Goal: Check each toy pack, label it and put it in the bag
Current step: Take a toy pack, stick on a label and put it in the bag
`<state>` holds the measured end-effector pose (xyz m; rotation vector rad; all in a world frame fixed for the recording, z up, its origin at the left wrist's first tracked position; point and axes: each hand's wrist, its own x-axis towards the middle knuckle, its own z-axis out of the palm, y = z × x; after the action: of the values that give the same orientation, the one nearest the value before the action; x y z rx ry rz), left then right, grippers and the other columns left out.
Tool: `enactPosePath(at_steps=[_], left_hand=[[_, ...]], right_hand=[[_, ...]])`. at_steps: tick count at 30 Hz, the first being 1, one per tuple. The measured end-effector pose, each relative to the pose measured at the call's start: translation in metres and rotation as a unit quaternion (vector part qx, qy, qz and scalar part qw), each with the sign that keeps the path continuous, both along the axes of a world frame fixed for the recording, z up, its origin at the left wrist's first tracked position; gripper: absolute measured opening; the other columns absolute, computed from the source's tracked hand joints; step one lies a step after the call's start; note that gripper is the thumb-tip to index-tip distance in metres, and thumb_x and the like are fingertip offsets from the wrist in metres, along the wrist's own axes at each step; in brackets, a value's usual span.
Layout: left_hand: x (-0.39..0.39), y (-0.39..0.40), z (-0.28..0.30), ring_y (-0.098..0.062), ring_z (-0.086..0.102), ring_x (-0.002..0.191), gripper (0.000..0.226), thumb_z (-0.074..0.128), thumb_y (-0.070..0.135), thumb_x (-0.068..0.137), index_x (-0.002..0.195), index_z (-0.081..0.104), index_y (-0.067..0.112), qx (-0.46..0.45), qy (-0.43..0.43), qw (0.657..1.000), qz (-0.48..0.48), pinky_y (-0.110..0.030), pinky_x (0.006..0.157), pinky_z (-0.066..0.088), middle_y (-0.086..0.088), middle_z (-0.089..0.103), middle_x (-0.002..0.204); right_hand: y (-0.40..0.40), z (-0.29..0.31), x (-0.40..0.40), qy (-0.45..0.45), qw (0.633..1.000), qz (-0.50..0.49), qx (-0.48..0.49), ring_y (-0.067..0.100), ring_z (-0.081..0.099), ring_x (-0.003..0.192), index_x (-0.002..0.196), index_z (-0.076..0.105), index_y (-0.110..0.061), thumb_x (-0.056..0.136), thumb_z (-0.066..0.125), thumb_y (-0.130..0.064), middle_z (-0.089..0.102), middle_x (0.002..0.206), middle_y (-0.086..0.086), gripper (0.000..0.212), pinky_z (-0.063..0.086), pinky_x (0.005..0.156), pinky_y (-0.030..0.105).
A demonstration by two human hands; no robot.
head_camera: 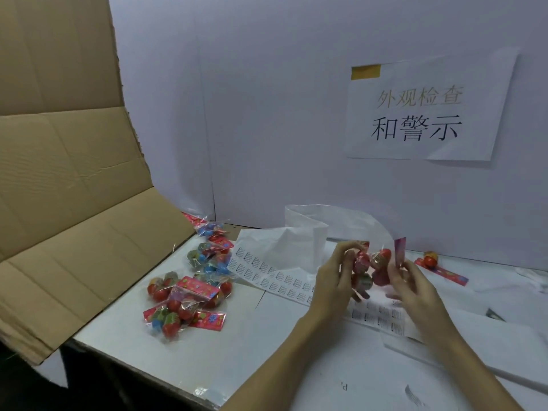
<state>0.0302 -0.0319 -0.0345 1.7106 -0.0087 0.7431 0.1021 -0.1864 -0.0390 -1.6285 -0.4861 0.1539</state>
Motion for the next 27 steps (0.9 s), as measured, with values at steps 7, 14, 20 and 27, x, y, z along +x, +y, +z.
enactPosePath(at_steps=[7, 14, 20, 27], left_hand=[[0.001, -0.001, 0.0, 0.003, 0.071, 0.08, 0.038, 0.042, 0.053, 0.107, 0.138, 0.053, 0.035, 0.042, 0.062, 0.996, 0.039, -0.013, 0.076, 0.053, 0.013, 0.075, 0.087], [-0.003, -0.004, 0.009, -0.006, 0.075, 0.085, 0.034, 0.059, 0.051, 0.102, 0.1, 0.077, 0.023, -0.044, 0.065, 0.997, -0.008, -0.022, 0.084, 0.058, 0.007, 0.078, 0.087], [-0.004, -0.005, 0.013, -0.013, 0.076, 0.081, 0.024, 0.07, 0.033, 0.099, 0.106, 0.072, 0.01, -0.102, 0.083, 0.991, -0.006, -0.025, 0.068, 0.061, -0.005, 0.075, 0.095], [-0.009, 0.002, 0.015, -0.017, 0.077, 0.081, 0.02, 0.082, 0.033, 0.089, 0.106, 0.077, 0.022, -0.134, 0.093, 0.985, -0.051, -0.032, 0.068, 0.064, 0.0, 0.079, 0.09]], right_hand=[[-0.011, 0.005, 0.0, 0.121, 0.97, 0.02, 0.21, 0.018, 0.077, 0.085, 0.104, 0.081, -0.016, 0.081, 0.078, -0.038, 0.079, 0.101, 0.01, 0.031, 0.065, 0.075, 0.032], [-0.01, 0.007, 0.0, 0.137, 0.964, 0.021, 0.229, 0.025, 0.076, 0.087, 0.11, 0.075, -0.002, 0.088, 0.075, -0.027, 0.076, 0.102, 0.022, 0.034, 0.064, 0.082, 0.043], [-0.01, 0.008, -0.007, 0.101, 0.984, 0.094, 0.113, 0.029, 0.077, 0.093, 0.109, 0.08, -0.019, 0.084, 0.077, -0.035, 0.077, 0.104, 0.021, 0.03, 0.065, 0.078, 0.038], [-0.01, 0.012, -0.01, 0.095, 0.986, 0.029, 0.136, 0.03, 0.078, 0.098, 0.11, 0.082, -0.025, 0.087, 0.071, -0.052, 0.08, 0.108, 0.008, 0.038, 0.059, 0.092, 0.044]])
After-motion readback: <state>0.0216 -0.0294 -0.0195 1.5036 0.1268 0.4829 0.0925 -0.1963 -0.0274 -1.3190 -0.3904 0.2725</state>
